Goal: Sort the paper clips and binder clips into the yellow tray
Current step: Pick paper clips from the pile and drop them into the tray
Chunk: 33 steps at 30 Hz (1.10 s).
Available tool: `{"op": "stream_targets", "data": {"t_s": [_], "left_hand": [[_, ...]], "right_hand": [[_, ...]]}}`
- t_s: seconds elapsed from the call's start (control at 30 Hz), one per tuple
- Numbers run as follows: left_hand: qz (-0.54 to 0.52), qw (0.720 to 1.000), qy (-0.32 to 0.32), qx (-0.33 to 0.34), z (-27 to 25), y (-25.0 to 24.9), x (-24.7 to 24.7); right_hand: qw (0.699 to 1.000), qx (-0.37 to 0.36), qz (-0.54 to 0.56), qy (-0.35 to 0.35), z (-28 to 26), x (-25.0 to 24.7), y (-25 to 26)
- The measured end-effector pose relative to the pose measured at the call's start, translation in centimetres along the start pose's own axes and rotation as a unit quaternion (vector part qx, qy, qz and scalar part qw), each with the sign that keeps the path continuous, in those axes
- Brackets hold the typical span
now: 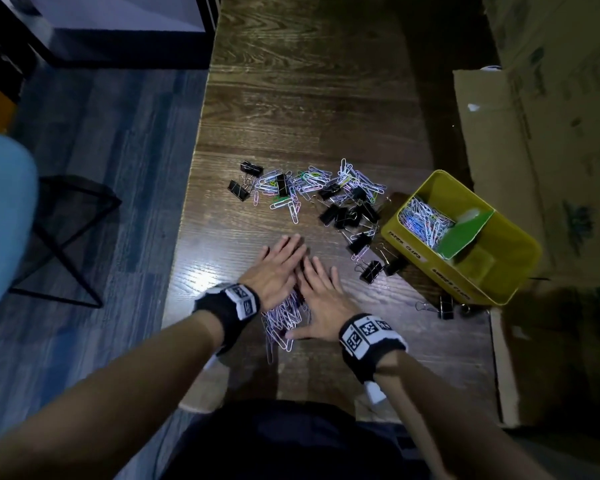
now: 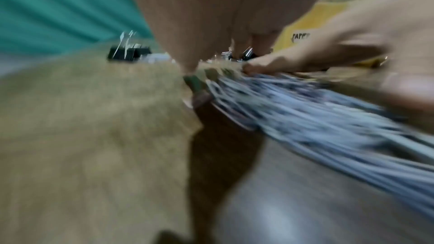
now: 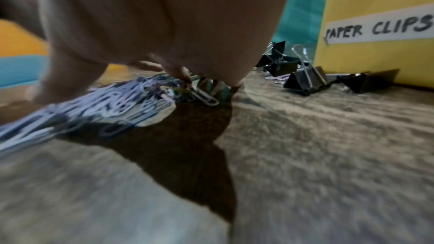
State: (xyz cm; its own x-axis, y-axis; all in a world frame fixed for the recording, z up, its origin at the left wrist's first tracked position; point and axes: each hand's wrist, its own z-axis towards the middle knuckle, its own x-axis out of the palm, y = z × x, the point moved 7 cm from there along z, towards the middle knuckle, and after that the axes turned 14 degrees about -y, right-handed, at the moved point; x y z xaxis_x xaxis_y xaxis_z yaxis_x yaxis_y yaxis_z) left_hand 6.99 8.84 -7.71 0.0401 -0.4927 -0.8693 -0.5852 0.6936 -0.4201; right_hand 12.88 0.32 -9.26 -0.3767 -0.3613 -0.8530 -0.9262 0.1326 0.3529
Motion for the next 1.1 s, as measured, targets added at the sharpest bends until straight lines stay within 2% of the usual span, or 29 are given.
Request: {"op": "stream_targets", "data": {"t_s": [0.07,0.17,0.27,0.37,0.5,0.67,0.73,0.8,0.93,1.1], "left_hand": [[0.046,0.997,0.041,0.042,0.3,0.1,0.1],[0.078,0.992,0.047,0.093,-1.7,0.0,0.4],[0.09,0.987,0.012,0.131,-4.2,0.1,0.4],[0.051,0.99,-0.038,0.123,-4.8,0.2,-0.2],[-0.057,0.993,-0.091,0.05,-3.5,0.5,-1.1],[-0.14,0.978,-0.108,-0.108,-2.7,2.7,-2.2],[-0.196,0.958,-0.106,-0.181,-2.7,3.7,-2.5],[-0.251,0.936,-0.096,-0.225,-2.9,4.5,-2.5],[-0.339,0.898,-0.097,-0.264,-3.1,5.5,-3.2],[-0.441,0.839,-0.121,-0.294,-2.6,5.5,-5.1]], "right_hand": [[1.0,-0.006,0.003,-0.012,-1.1,0.2,0.5],[0.995,0.043,0.029,-0.082,-2.6,-1.0,0.2],[0.986,0.088,0.027,-0.138,-3.1,-2.6,0.4],[0.984,0.107,0.041,-0.136,-2.4,-2.5,0.9],[0.979,0.128,0.089,-0.131,-1.2,-2.7,1.0],[0.965,0.208,0.126,-0.096,-0.8,-2.0,-0.8],[0.949,0.242,0.18,-0.098,-1.1,-2.1,-1.7],[0.928,0.267,0.239,-0.105,-1.5,-2.3,-2.6],[0.896,0.275,0.307,-0.165,-2.7,-3.7,-4.2],[0.834,0.27,0.43,-0.217,-4.3,-5.5,-5.2]]}}
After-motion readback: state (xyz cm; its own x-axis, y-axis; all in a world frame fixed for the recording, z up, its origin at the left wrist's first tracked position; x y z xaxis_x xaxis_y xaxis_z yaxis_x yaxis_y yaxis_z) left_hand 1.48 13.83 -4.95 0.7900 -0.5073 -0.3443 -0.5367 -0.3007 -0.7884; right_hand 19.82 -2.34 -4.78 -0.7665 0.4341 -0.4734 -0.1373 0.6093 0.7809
